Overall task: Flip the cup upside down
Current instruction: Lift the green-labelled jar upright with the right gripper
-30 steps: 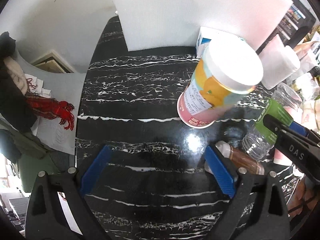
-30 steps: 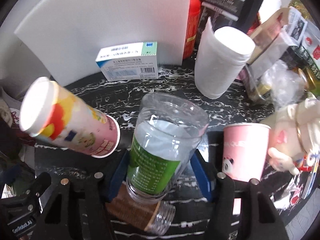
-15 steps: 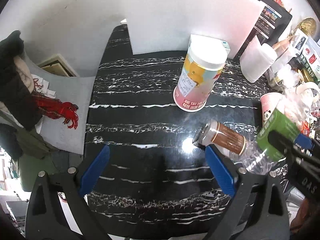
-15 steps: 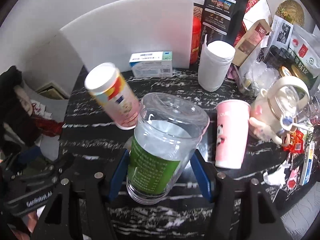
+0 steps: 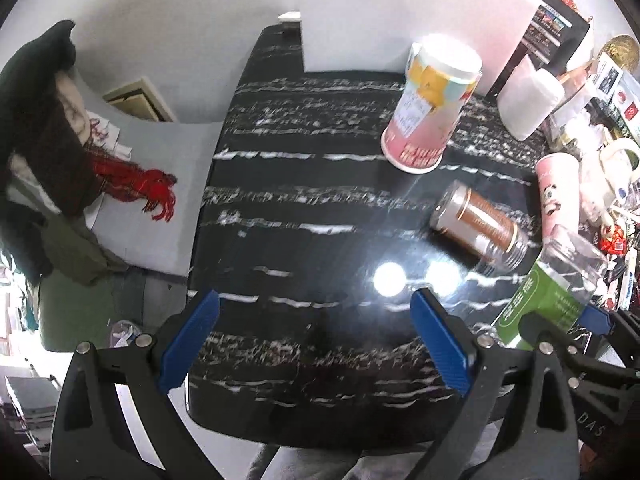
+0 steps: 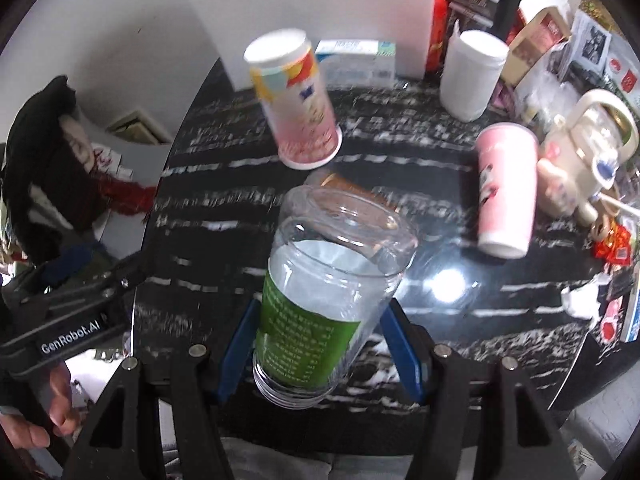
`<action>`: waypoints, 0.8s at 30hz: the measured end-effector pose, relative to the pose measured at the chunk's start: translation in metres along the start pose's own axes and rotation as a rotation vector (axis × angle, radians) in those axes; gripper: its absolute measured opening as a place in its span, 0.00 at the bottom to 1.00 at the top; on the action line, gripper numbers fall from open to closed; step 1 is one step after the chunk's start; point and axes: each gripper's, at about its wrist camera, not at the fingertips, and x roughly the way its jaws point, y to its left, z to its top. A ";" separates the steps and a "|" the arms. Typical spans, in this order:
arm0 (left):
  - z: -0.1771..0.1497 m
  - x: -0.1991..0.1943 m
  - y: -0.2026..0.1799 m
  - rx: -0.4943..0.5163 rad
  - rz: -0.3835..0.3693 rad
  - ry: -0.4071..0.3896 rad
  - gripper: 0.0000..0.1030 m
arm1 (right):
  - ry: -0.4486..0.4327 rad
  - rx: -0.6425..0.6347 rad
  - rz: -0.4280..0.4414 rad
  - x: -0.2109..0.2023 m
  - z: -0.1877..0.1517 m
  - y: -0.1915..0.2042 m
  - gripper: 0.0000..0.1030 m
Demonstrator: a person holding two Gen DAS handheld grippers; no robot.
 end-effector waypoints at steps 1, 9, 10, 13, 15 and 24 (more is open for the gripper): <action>-0.004 0.002 0.002 -0.004 0.006 0.009 0.94 | 0.014 -0.002 0.007 0.005 -0.005 0.002 0.62; -0.025 0.022 0.010 -0.025 0.040 0.063 0.94 | 0.109 -0.027 0.041 0.035 -0.031 0.008 0.62; -0.026 0.024 0.010 -0.026 0.031 0.065 0.94 | 0.119 -0.030 0.044 0.039 -0.032 0.008 0.62; -0.028 0.031 0.010 -0.035 0.032 0.072 0.94 | 0.142 -0.037 0.050 0.051 -0.034 0.008 0.62; -0.027 0.036 0.009 -0.032 0.040 0.082 0.94 | 0.153 -0.045 0.054 0.059 -0.033 0.008 0.62; -0.023 0.058 0.013 -0.071 0.029 0.128 0.94 | 0.191 -0.073 0.087 0.092 -0.020 0.011 0.62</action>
